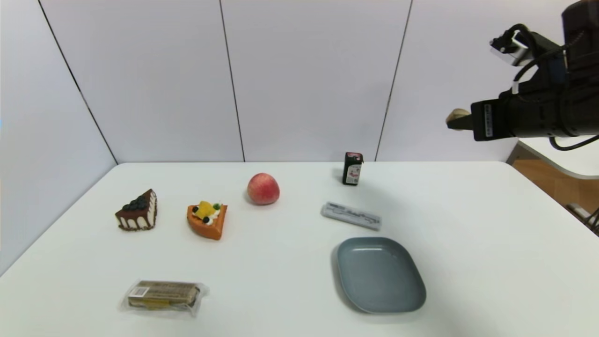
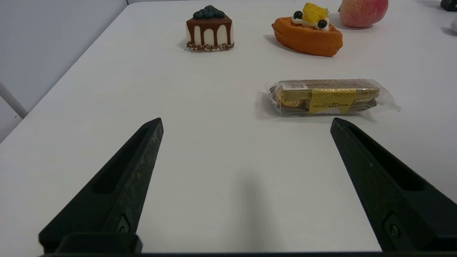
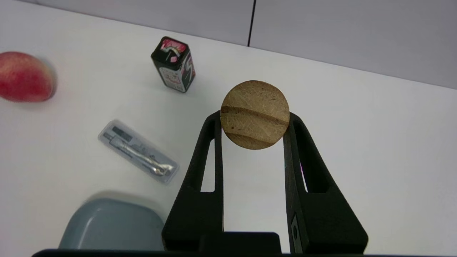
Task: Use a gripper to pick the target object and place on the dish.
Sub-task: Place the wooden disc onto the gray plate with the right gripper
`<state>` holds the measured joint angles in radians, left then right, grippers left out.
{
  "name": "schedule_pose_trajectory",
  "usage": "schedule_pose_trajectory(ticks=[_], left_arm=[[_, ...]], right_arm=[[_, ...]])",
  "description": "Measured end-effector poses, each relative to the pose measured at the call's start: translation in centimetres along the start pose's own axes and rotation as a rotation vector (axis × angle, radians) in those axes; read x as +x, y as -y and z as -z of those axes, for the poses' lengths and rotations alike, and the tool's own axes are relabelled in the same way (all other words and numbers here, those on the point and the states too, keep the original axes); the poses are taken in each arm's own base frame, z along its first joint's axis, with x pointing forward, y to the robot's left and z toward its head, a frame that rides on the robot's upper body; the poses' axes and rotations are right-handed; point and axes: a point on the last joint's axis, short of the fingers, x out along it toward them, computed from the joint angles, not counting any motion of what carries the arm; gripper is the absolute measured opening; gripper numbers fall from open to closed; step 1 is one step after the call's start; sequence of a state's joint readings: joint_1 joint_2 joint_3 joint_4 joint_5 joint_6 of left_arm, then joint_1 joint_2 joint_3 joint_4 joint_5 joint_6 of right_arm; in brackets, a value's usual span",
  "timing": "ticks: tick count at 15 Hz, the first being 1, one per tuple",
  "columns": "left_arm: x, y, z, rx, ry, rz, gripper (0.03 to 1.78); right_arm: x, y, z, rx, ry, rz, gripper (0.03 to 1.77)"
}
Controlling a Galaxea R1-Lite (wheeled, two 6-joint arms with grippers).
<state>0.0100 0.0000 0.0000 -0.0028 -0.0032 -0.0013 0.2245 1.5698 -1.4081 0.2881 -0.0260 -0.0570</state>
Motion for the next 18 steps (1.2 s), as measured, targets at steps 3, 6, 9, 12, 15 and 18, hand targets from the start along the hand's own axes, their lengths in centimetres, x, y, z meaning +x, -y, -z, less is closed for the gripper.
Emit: schedule_pose_trajectory(ticks=[3, 6, 9, 12, 15, 18], left_arm=[[0.0, 0.0, 0.0, 0.000, 0.000, -0.001, 1.69], [0.0, 0.0, 0.0, 0.000, 0.000, -0.001, 1.69], [0.0, 0.0, 0.0, 0.000, 0.000, -0.001, 1.69], [0.0, 0.0, 0.0, 0.000, 0.000, -0.001, 1.69], [0.0, 0.0, 0.0, 0.000, 0.000, 0.000, 1.69], [0.0, 0.0, 0.0, 0.000, 0.000, -0.001, 1.69]], right_arm=[[-3.2, -0.3, 2.6, -0.032, -0.017, -0.064, 0.47], [-5.7, -1.3, 5.7, -0.056, -0.049, -0.193, 0.47], [-7.3, -2.7, 8.4, -0.079, -0.125, -0.350, 0.47], [-7.7, -3.7, 10.6, -0.092, -0.230, -0.475, 0.47], [-6.9, -4.6, 11.9, -0.094, -0.296, -0.558, 0.47], [-5.4, -5.5, 11.8, -0.110, -0.302, -0.588, 0.47]])
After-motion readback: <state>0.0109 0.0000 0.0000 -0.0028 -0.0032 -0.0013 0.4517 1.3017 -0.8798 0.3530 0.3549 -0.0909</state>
